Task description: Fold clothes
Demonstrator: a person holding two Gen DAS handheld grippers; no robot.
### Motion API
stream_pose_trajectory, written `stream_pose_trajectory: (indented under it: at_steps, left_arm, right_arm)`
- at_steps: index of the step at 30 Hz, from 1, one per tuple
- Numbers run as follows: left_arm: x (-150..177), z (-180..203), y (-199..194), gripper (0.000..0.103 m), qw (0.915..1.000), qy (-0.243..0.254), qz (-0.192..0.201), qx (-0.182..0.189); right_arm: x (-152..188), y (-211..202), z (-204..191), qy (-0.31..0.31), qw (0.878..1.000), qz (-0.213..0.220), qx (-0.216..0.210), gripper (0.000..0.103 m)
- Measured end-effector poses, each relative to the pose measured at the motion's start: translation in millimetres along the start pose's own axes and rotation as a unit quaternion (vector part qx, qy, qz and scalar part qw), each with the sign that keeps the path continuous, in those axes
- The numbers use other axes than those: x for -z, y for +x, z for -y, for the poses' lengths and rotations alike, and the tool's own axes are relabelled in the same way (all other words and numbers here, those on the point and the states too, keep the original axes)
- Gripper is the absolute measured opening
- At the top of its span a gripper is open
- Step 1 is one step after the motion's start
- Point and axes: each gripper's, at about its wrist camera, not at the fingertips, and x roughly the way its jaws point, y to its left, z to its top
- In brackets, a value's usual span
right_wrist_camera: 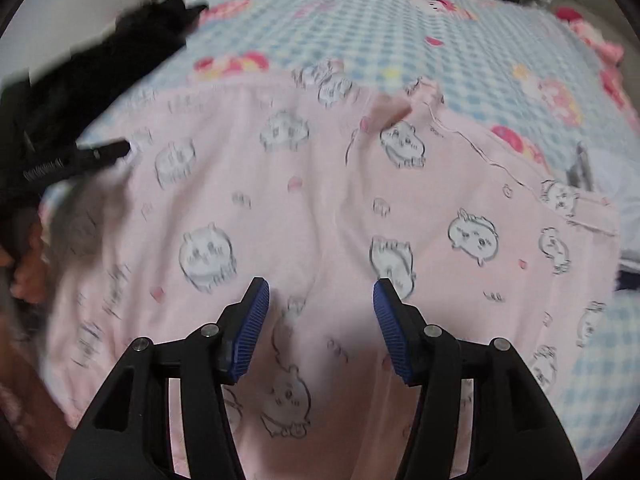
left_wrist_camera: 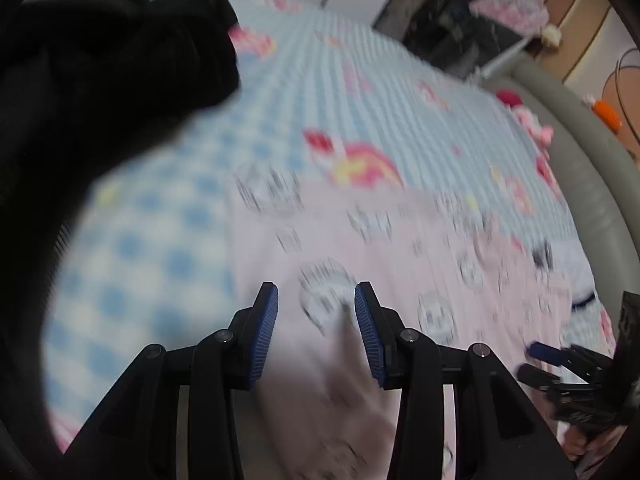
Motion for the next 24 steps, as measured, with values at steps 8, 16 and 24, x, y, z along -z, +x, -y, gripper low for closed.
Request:
stream_pose_trajectory:
  at_steps: [8,16,24]
  left_arm:
    - [-30,-31,10,0.042,0.9991,-0.017,0.005,-0.038]
    - [-41,-48,34,0.045,0.9990,-0.009,-0.044,-0.006]
    - [-43,-23,29,0.004,0.9982,0.053,-0.015,0.026]
  right_arm:
    - [-79,13,11,-0.002,0.998,0.061,0.030,0.056]
    - [-150,67,-5,-0.054,0.997,0.045,0.025,0.056]
    - [-149,95,-18,-0.125,0.992,0.017,0.007,0.006]
